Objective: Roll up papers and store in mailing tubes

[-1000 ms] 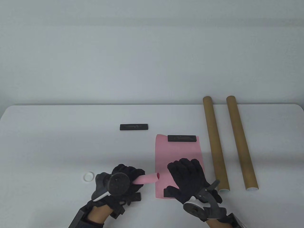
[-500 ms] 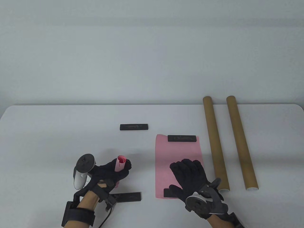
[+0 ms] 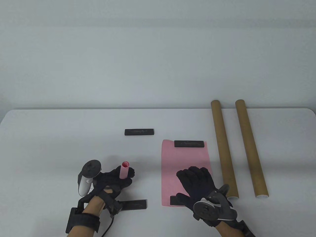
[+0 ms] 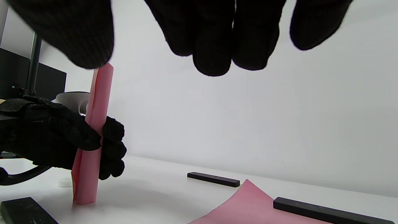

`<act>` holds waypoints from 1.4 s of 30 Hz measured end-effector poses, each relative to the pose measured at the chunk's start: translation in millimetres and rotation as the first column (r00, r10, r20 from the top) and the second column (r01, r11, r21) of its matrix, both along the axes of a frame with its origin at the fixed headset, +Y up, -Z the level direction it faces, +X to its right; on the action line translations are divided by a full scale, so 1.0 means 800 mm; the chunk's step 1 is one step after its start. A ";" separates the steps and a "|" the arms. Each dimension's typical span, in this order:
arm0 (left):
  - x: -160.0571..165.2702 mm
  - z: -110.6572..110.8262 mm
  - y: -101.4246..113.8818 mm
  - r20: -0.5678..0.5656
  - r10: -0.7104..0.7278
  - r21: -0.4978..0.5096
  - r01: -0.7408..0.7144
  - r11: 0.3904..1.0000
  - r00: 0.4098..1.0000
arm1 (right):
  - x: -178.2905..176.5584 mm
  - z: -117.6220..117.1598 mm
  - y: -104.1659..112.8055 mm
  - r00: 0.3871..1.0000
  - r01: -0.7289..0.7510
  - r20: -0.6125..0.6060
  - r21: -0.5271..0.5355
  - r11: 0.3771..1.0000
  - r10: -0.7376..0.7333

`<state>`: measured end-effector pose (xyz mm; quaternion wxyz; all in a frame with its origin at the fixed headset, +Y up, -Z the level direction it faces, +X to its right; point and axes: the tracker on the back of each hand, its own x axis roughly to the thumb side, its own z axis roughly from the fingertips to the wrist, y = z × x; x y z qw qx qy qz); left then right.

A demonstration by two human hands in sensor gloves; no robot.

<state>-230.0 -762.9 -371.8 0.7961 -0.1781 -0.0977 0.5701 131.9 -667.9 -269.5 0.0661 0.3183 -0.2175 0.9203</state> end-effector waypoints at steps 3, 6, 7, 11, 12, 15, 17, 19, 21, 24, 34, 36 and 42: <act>0.000 0.002 0.004 -0.039 -0.061 0.028 0.063 0.998 0.997 | 0.000 0.000 0.000 1.000 0.001 -0.001 -0.003 1.000 -0.001; 0.003 0.002 0.006 -0.051 -0.082 0.037 0.084 0.996 0.995 | 0.001 -0.001 0.000 1.000 0.003 0.003 -0.007 1.000 -0.003; 0.003 0.004 0.008 -0.062 -0.091 0.049 0.094 0.994 0.994 | 0.001 -0.001 0.000 1.000 0.002 0.006 -0.006 1.000 -0.002; 0.005 0.010 0.026 -0.099 -0.127 0.135 0.139 0.981 0.987 | 0.009 -0.005 0.004 0.999 0.020 0.043 0.003 1.000 -0.020; 0.007 0.013 0.035 -0.117 -0.179 0.169 0.198 0.966 0.977 | 0.013 -0.007 0.005 0.998 0.030 0.063 0.001 1.000 -0.030; 0.012 0.026 0.060 -0.193 -0.409 0.277 0.449 0.849 0.892 | 0.029 -0.017 0.010 0.990 0.048 0.135 -0.034 0.998 -0.043; 0.017 0.034 0.073 -0.260 -0.563 0.330 0.620 0.712 0.785 | 0.040 -0.023 0.017 0.982 0.044 0.189 -0.056 0.997 -0.032; 0.023 0.041 0.081 -0.322 -0.680 0.361 0.749 0.555 0.659 | 0.051 -0.028 0.028 0.964 0.039 0.267 -0.070 0.997 -0.019; 0.028 0.048 0.085 -0.372 -0.756 0.371 0.833 0.411 0.539 | 0.065 -0.037 0.036 0.927 0.050 0.374 -0.153 0.987 0.011; 0.029 0.051 0.086 -0.405 -0.784 0.341 0.873 0.349 0.471 | 0.095 -0.069 0.032 0.852 0.113 0.515 -0.350 0.930 0.091; 0.030 0.051 0.085 -0.423 -0.801 0.320 0.897 0.306 0.424 | 0.155 -0.191 -0.056 0.580 0.279 0.703 -0.647 0.710 0.412; 0.028 0.050 0.085 -0.423 -0.801 0.318 0.897 0.307 0.424 | 0.155 -0.207 -0.077 0.514 0.279 0.700 -0.684 0.675 0.497; 0.020 0.048 0.085 -0.424 -0.807 0.302 0.904 0.301 0.411 | 0.156 -0.226 -0.101 0.360 0.347 0.745 -0.666 0.661 0.561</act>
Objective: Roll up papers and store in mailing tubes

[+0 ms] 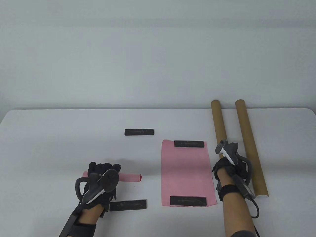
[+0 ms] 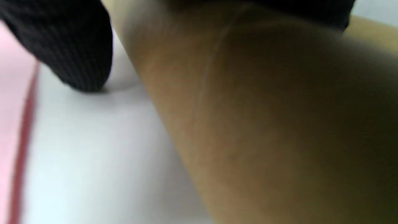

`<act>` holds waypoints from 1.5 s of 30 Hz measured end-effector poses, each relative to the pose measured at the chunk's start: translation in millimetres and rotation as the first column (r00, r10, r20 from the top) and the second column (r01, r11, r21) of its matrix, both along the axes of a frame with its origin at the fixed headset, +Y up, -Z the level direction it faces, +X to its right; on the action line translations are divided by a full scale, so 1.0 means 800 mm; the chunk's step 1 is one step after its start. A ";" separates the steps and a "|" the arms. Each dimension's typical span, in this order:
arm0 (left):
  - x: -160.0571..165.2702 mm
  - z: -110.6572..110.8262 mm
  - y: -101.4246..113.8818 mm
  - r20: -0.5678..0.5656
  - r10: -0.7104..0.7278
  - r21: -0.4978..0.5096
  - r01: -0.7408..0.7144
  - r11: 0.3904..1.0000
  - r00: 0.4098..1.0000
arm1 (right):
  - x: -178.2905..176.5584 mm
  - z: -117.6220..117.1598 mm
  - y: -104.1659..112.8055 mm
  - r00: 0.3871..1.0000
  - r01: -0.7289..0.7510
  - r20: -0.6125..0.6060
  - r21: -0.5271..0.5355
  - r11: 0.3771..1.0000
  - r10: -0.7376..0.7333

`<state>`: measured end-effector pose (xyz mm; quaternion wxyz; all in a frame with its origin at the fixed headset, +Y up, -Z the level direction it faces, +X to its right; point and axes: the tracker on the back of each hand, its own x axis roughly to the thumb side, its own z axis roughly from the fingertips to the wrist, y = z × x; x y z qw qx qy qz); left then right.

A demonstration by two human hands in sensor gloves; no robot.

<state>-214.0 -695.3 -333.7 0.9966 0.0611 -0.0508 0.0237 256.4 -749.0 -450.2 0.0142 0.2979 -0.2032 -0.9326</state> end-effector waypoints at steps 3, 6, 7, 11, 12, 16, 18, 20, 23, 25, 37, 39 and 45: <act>-0.002 0.000 0.001 0.000 -0.001 0.003 0.001 1.000 1.000 | -0.001 -0.002 0.000 1.000 -0.015 0.015 -0.019 1.000 0.016; -0.003 0.000 0.001 0.010 -0.003 0.002 0.003 1.000 1.000 | 0.002 0.002 -0.002 0.999 0.030 0.035 0.014 0.999 -0.031; -0.003 0.000 0.001 0.008 -0.004 0.000 0.004 1.000 1.000 | 0.003 0.004 -0.001 0.999 0.031 0.041 0.039 0.999 -0.032; -0.001 0.000 0.000 0.015 -0.010 -0.004 0.010 1.000 1.000 | 0.008 0.015 0.016 0.990 0.135 0.036 0.072 0.988 -0.138; -0.001 0.000 0.000 0.017 -0.010 -0.003 0.010 1.000 1.000 | 0.008 0.016 0.019 0.987 0.153 0.032 0.086 0.985 -0.156; 0.000 0.001 0.000 0.020 -0.012 -0.001 0.012 1.000 1.000 | 0.003 0.032 0.065 0.983 0.177 -0.083 0.197 0.964 -0.164; 0.000 0.001 0.000 0.021 -0.012 0.000 0.012 1.000 1.000 | -0.002 0.047 0.093 0.978 0.178 -0.156 0.273 0.945 -0.139; -0.001 0.002 0.000 0.018 -0.009 0.004 0.009 1.000 1.000 | -0.008 0.068 0.119 0.971 0.154 -0.229 0.363 0.919 -0.072; -0.004 0.002 0.002 0.010 0.000 0.014 0.000 1.000 1.000 | -0.018 0.110 0.148 0.943 0.100 -0.322 0.506 0.856 0.080; -0.006 0.002 0.003 0.003 0.002 0.015 -0.002 1.000 1.000 | -0.019 0.137 0.152 0.913 0.070 -0.354 0.629 0.774 0.205; -0.029 0.004 0.017 -0.094 0.046 0.095 -0.037 0.995 0.995 | 0.030 0.190 0.117 0.699 0.055 -0.452 0.807 0.588 0.554; -0.030 0.007 0.021 -0.112 0.040 0.123 -0.026 0.992 0.993 | 0.033 0.189 0.118 0.690 0.049 -0.455 0.805 0.591 0.563; -0.030 0.013 0.028 -0.116 0.042 0.164 -0.023 0.986 0.992 | 0.032 0.194 0.121 0.665 0.079 -0.480 0.807 0.585 0.572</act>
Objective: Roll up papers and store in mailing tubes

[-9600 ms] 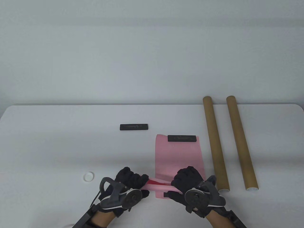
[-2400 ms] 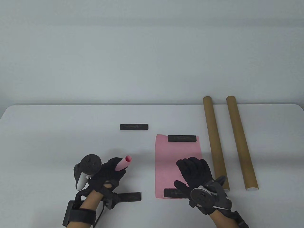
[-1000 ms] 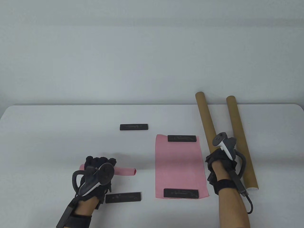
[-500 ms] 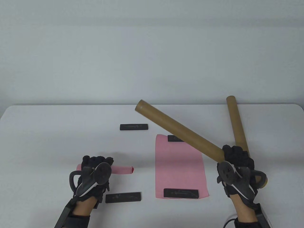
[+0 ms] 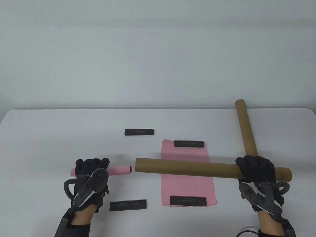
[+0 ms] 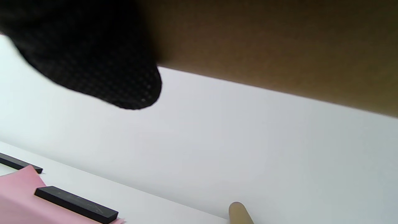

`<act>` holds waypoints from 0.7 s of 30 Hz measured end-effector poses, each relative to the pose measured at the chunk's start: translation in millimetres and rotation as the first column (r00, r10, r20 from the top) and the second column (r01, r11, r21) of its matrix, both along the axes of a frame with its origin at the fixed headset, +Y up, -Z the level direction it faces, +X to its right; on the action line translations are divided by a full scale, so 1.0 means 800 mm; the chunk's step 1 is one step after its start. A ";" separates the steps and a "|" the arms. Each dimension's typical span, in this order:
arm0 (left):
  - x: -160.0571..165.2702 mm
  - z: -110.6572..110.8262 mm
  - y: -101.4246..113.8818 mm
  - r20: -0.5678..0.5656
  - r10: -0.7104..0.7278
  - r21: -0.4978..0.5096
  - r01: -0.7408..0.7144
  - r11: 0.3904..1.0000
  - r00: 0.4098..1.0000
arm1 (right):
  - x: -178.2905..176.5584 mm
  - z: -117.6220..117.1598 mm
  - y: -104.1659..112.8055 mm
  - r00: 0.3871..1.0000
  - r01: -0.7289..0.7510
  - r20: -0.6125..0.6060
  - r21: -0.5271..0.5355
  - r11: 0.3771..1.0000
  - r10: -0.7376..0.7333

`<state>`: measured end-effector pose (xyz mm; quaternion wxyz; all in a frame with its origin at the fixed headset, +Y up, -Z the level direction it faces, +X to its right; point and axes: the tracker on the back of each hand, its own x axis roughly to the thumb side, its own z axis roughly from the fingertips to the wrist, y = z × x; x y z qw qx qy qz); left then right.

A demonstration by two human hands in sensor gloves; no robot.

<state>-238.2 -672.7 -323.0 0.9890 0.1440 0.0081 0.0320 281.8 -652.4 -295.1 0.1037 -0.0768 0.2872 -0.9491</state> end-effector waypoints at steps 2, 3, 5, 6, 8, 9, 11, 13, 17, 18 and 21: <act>0.004 0.001 0.001 0.011 -0.010 0.006 0.010 1.000 1.000 | -0.004 0.000 0.000 1.000 -0.005 -0.011 0.003 1.000 0.005; 0.006 0.001 0.001 0.020 -0.014 0.011 0.014 1.000 1.000 | -0.007 0.000 0.001 1.000 -0.012 -0.013 -0.002 1.000 0.012; 0.011 0.003 0.001 0.033 -0.027 0.016 0.026 1.000 0.999 | -0.011 0.000 0.000 0.999 -0.029 -0.017 0.003 1.000 0.029; 0.015 0.003 0.001 0.045 -0.037 0.021 0.036 0.999 0.998 | -0.013 0.000 0.000 0.999 -0.035 -0.020 -0.002 0.999 0.035; 0.024 0.006 0.001 0.067 -0.066 0.026 0.064 0.998 0.996 | -0.017 0.001 0.000 0.999 -0.043 -0.027 0.001 0.999 0.043; 0.029 0.007 0.001 0.083 -0.079 0.029 0.076 0.997 0.993 | -0.018 0.001 0.000 0.999 -0.043 -0.028 -0.001 0.999 0.043; 0.042 0.010 0.001 0.126 -0.120 0.031 0.117 0.993 0.985 | -0.021 0.001 -0.001 0.999 -0.042 -0.031 -0.002 0.999 0.042; 0.057 0.014 0.000 0.192 -0.142 0.040 0.137 0.990 0.971 | -0.022 0.000 -0.002 0.999 -0.043 -0.031 -0.009 0.999 0.042; 0.083 0.023 0.003 0.285 -0.181 0.013 0.186 0.983 0.941 | -0.022 0.000 -0.002 0.998 -0.056 -0.027 -0.019 0.998 0.056; 0.087 0.024 0.003 0.309 -0.187 -0.010 0.200 0.980 0.932 | -0.022 0.000 -0.002 0.998 -0.058 -0.028 -0.019 0.998 0.058; 0.101 0.034 0.001 0.380 -0.197 0.020 0.205 0.979 0.904 | -0.025 0.000 -0.003 0.998 -0.056 -0.041 -0.030 0.998 0.055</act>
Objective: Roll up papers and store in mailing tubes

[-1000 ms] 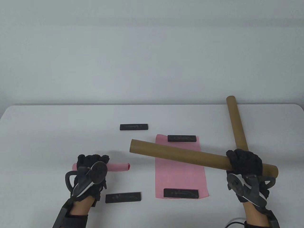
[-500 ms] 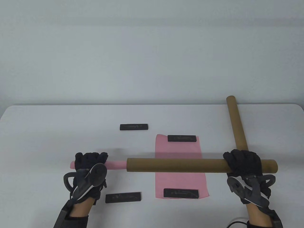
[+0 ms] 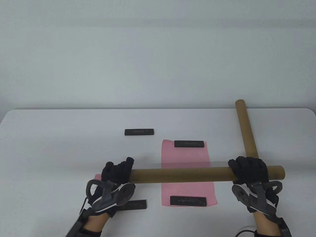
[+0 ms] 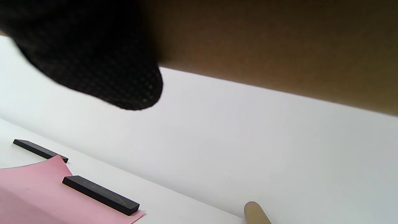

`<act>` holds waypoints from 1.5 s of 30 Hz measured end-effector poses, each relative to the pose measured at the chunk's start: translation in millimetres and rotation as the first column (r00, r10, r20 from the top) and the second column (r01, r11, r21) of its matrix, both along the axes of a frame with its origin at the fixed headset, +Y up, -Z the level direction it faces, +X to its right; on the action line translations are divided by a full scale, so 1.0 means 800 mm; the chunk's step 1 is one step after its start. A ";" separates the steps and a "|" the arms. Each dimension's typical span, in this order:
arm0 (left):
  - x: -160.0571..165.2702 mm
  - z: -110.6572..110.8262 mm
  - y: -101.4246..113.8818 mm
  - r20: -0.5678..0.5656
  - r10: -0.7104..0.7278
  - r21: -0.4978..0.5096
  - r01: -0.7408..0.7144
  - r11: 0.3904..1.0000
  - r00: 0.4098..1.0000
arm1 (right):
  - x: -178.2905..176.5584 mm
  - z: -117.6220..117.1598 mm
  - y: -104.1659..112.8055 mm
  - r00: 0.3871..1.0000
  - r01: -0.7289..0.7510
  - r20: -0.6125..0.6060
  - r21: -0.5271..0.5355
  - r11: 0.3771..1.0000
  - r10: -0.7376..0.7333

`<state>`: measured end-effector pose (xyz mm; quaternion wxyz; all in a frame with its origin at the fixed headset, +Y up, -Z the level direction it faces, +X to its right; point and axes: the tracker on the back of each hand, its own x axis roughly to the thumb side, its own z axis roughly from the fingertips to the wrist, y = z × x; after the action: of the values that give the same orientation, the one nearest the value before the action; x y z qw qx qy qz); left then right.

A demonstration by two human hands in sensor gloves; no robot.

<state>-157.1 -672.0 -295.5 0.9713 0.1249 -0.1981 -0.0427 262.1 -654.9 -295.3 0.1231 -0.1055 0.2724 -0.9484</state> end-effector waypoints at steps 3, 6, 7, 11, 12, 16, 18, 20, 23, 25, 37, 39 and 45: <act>0.000 0.005 0.000 0.037 0.069 0.040 -0.071 0.997 0.997 | 0.002 0.000 -0.002 1.000 0.015 -0.006 -0.011 1.000 -0.015; -0.001 0.005 0.003 0.057 0.136 0.035 -0.138 0.990 0.989 | 0.004 -0.001 -0.003 0.999 0.037 -0.011 -0.023 0.999 -0.038; 0.000 0.006 0.004 0.058 0.127 0.041 -0.130 0.991 0.990 | 0.004 -0.002 -0.003 0.999 0.040 -0.010 -0.023 0.999 -0.040; -0.003 0.009 0.010 0.046 0.106 0.081 -0.109 0.991 0.993 | 0.004 -0.003 -0.004 0.999 0.050 -0.003 -0.023 0.998 -0.050; -0.007 0.009 0.014 0.047 0.120 0.085 -0.123 0.989 0.992 | 0.004 -0.003 -0.004 0.999 0.054 0.007 -0.022 0.998 -0.054; -0.031 0.013 0.031 -0.042 0.217 0.156 -0.208 0.966 0.975 | 0.004 -0.004 -0.004 0.998 0.051 0.036 -0.012 0.999 -0.051; -0.050 0.010 0.038 -0.148 0.265 0.163 -0.241 0.957 0.953 | 0.005 -0.005 -0.004 0.997 0.057 0.051 -0.014 0.998 -0.056; -0.072 0.002 0.037 -0.255 0.319 0.115 -0.299 0.947 0.913 | 0.005 -0.005 -0.003 0.997 0.058 0.061 -0.011 0.998 -0.057; -0.095 -0.013 0.023 -0.367 0.380 -0.001 -0.409 0.913 0.849 | 0.004 -0.006 -0.002 0.996 0.049 0.074 -0.003 0.999 -0.049; -0.099 -0.020 0.014 -0.404 0.339 -0.065 -0.397 0.916 0.849 | 0.003 -0.006 -0.003 0.996 0.048 0.080 -0.003 0.999 -0.047; -0.053 -0.024 -0.008 -0.075 0.461 -0.195 -0.466 0.863 0.884 | -0.008 -0.009 -0.008 0.997 0.024 0.069 -0.023 0.999 -0.023; -0.044 -0.019 -0.006 -0.042 0.461 -0.175 -0.461 0.870 0.886 | -0.010 -0.009 -0.008 0.997 0.029 0.068 -0.024 0.999 -0.027; -0.035 -0.014 -0.001 0.018 0.451 -0.168 -0.442 0.881 0.892 | -0.009 -0.010 -0.009 0.997 0.038 0.070 -0.028 0.999 -0.036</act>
<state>-184.7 -673.0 -306.7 0.9557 0.0905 -0.1943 0.2017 255.0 -662.1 -303.3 0.1135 -0.0690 0.2558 -0.9576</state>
